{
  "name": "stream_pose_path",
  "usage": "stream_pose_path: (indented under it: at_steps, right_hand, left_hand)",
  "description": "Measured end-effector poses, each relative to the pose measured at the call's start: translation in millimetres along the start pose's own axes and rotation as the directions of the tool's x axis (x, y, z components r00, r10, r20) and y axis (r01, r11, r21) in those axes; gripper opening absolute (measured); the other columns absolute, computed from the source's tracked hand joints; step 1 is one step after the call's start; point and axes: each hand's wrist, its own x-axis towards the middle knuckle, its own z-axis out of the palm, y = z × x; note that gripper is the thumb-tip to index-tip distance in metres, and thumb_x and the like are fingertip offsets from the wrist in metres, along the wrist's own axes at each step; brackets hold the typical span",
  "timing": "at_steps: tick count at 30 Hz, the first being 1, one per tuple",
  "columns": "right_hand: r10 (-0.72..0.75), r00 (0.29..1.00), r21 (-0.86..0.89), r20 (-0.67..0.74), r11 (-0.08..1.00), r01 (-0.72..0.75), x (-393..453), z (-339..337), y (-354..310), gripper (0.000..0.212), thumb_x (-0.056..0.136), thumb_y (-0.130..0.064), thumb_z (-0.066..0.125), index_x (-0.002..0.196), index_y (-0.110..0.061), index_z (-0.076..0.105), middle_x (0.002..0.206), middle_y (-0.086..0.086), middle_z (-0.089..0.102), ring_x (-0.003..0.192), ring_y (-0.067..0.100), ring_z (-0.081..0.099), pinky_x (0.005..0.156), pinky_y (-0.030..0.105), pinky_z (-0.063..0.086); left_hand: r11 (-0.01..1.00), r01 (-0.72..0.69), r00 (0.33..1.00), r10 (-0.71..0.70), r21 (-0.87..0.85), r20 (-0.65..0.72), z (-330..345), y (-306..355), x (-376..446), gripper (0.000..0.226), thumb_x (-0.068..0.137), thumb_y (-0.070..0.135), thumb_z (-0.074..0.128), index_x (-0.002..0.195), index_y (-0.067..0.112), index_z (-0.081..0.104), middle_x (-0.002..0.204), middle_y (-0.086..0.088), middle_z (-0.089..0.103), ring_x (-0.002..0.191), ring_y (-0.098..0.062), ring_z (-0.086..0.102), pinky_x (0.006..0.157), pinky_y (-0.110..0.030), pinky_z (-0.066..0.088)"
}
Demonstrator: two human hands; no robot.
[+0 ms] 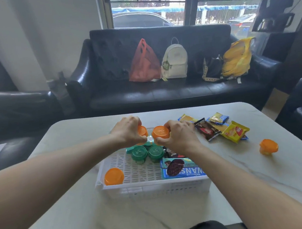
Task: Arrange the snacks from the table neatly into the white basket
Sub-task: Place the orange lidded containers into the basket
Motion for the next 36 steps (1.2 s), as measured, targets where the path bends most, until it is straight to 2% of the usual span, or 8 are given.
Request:
stream_pose_path:
  at_steps: [3,10,19,23,27,36]
  right_hand:
    - [-0.026,1.000,0.012,0.008,1.000,0.026,-1,12,-18,0.056,0.073,-0.071,0.059,0.109,-0.028,0.062,0.103,-0.006,0.067,0.105,0.020,0.055,0.102,0.042,0.033]
    - [-0.077,0.996,0.067,0.052,0.995,0.074,-7,34,-48,0.055,0.075,-0.069,0.063,0.113,-0.029,0.059,0.109,-0.006,0.066,0.107,0.019,0.054,0.102,0.043,0.033]
    - [-0.181,0.977,0.104,0.114,0.980,0.169,-17,53,-68,0.056,0.076,-0.069,0.058,0.114,-0.028,0.060,0.111,-0.006,0.065,0.111,0.018,0.051,0.108,0.043,0.026]
    - [-0.204,0.969,0.125,0.138,0.974,0.188,-17,61,-74,0.057,0.079,-0.070,0.060,0.119,-0.029,0.058,0.117,-0.007,0.064,0.113,0.018,0.050,0.110,0.046,0.025]
    - [-0.202,0.967,0.133,0.153,0.974,0.183,-14,69,-76,0.057,0.079,-0.071,0.060,0.119,-0.030,0.058,0.118,-0.007,0.064,0.114,0.019,0.050,0.109,0.045,0.025]
    - [-0.212,0.963,0.122,0.169,0.974,0.193,-8,93,-73,0.060,0.080,-0.069,0.061,0.127,-0.032,0.056,0.123,-0.006,0.057,0.121,0.019,0.045,0.112,0.042,0.018]
  left_hand:
    - [1.000,0.027,1.000,-0.027,0.011,0.006,-2,-21,-9,0.060,0.071,0.046,0.080,0.120,0.017,0.061,0.114,-0.004,0.063,0.097,-0.021,0.056,0.082,-0.034,0.053]
    - [0.995,0.086,0.995,-0.088,0.044,0.038,-3,-61,-24,0.061,0.073,0.047,0.081,0.122,0.018,0.058,0.119,-0.004,0.063,0.103,-0.024,0.059,0.089,-0.040,0.055]
    - [0.996,0.085,0.995,-0.087,0.034,0.051,12,-90,-18,0.062,0.076,0.037,0.083,0.128,0.016,0.057,0.127,-0.006,0.054,0.108,-0.025,0.057,0.083,-0.031,0.051]
    - [0.997,0.067,0.996,-0.068,0.036,0.050,24,-95,-11,0.067,0.073,0.046,0.083,0.129,0.018,0.057,0.126,-0.007,0.056,0.110,-0.027,0.057,0.088,-0.036,0.053]
    - [0.988,0.029,0.999,-0.034,0.151,0.027,37,-99,-4,0.072,0.071,0.059,0.079,0.128,0.021,0.059,0.125,-0.005,0.059,0.114,-0.024,0.050,0.094,-0.039,0.046]
    - [0.975,-0.003,1.000,0.001,0.220,0.007,52,-112,14,0.068,0.078,0.056,0.074,0.133,0.020,0.058,0.128,-0.005,0.059,0.117,-0.025,0.047,0.096,-0.040,0.043]
